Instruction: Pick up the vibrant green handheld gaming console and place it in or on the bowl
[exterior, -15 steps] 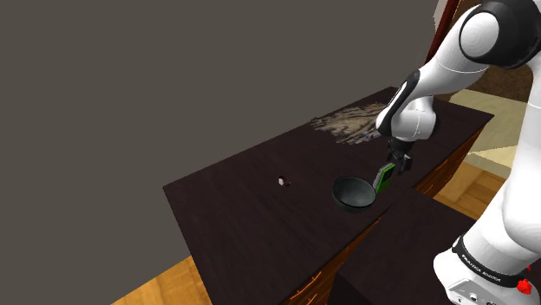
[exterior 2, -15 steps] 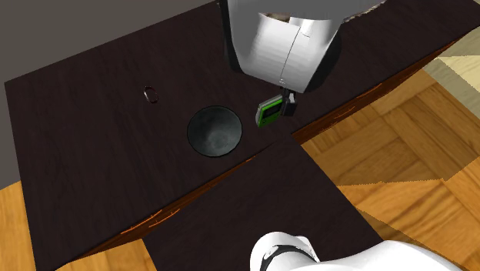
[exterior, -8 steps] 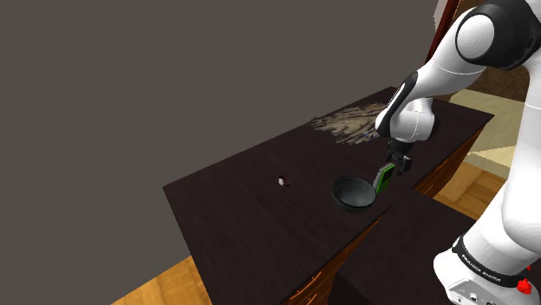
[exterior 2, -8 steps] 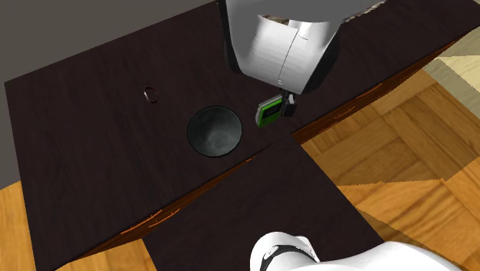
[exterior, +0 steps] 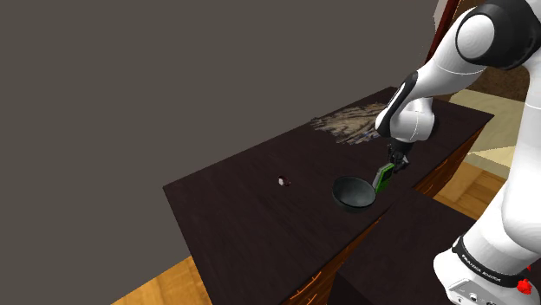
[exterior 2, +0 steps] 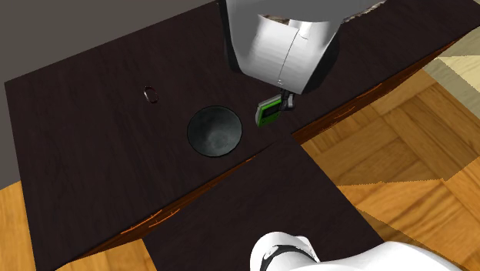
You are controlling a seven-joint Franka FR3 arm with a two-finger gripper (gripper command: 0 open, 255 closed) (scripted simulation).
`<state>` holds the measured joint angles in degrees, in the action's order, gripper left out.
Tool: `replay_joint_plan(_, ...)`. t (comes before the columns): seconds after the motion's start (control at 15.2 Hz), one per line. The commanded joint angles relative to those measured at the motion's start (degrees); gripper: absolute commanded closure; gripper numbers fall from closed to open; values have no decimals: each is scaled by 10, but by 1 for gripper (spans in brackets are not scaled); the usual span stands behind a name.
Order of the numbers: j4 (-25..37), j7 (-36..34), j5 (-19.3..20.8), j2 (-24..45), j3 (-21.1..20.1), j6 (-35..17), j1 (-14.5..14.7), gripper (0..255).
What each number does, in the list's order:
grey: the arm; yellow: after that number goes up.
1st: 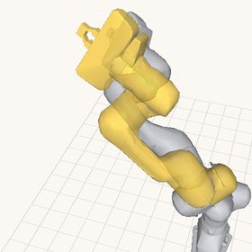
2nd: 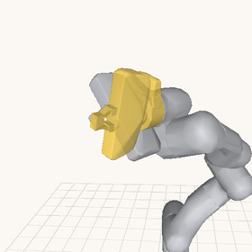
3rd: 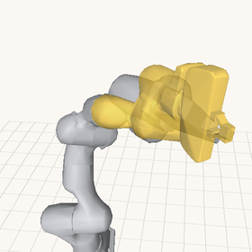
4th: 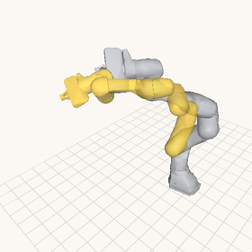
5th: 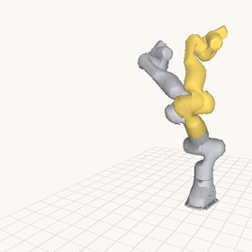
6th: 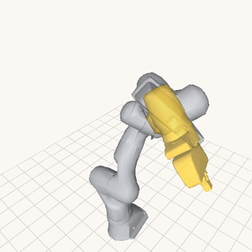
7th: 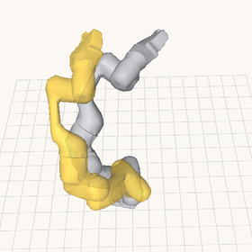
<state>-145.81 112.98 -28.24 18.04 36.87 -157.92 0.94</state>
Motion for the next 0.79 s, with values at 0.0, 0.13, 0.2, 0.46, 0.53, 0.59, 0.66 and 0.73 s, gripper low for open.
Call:
replay_joint_plan(0.0, 0, 0, 0, 0, 0, 0, 0, 255)
replay_joint_plan(0.13, -3, -10, 14, -9, 11, 5, 9, 255)
replay_joint_plan(0.2, -5, -21, 28, -18, 24, 11, 19, 255)
replay_joint_plan(0.46, -13, -67, 93, -58, 73, 34, 55, 255)
replay_joint_plan(0.53, -14, -80, 111, -69, 85, 40, 64, 255)
replay_joint_plan(0.59, -15, -93, 129, -80, 97, 46, 72, 255)
replay_joint_plan(0.66, -16, -107, 148, -91, 108, 52, 80, 255)
replay_joint_plan(0.73, -17, -120, 168, -103, 118, 59, 87, 255)
